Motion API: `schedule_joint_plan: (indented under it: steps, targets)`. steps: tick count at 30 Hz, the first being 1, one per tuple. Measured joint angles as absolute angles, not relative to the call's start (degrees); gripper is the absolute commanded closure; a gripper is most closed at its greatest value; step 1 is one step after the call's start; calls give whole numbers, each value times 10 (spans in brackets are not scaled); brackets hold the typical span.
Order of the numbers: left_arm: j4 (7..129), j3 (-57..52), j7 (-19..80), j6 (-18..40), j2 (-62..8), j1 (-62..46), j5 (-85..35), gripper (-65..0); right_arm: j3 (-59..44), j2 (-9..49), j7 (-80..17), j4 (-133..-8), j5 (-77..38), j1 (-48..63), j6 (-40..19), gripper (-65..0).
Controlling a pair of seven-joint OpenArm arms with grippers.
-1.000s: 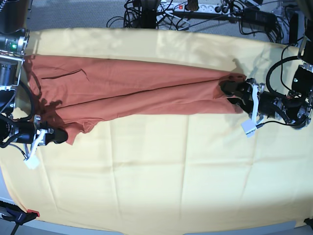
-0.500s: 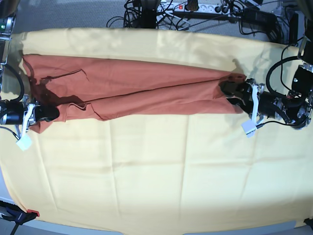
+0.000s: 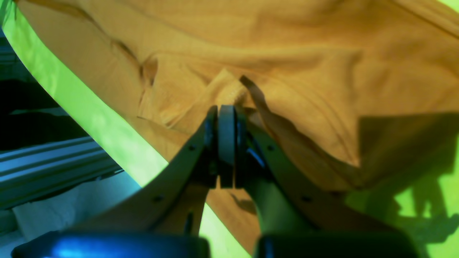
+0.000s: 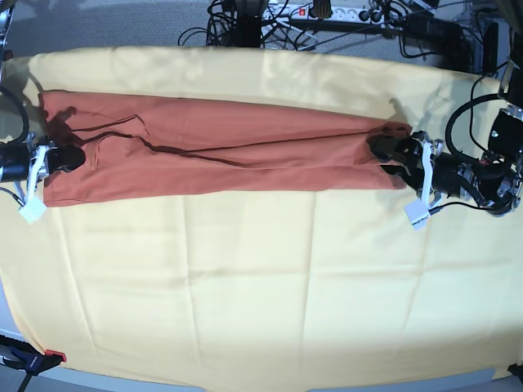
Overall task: Fold the T-shirt properly
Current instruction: 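Open both grippers and move them to the folded strip's ends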
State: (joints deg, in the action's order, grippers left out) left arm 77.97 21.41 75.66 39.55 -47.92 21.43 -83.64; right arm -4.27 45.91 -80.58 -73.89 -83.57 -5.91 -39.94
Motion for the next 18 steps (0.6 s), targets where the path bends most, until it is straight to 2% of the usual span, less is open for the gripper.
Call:
schedule_joint_plan:
  steps: [18]
  targets:
    - [780,214,754,396,-509,225,-837,-281,-43,460,-804,-739,-829,-35,-399,0]
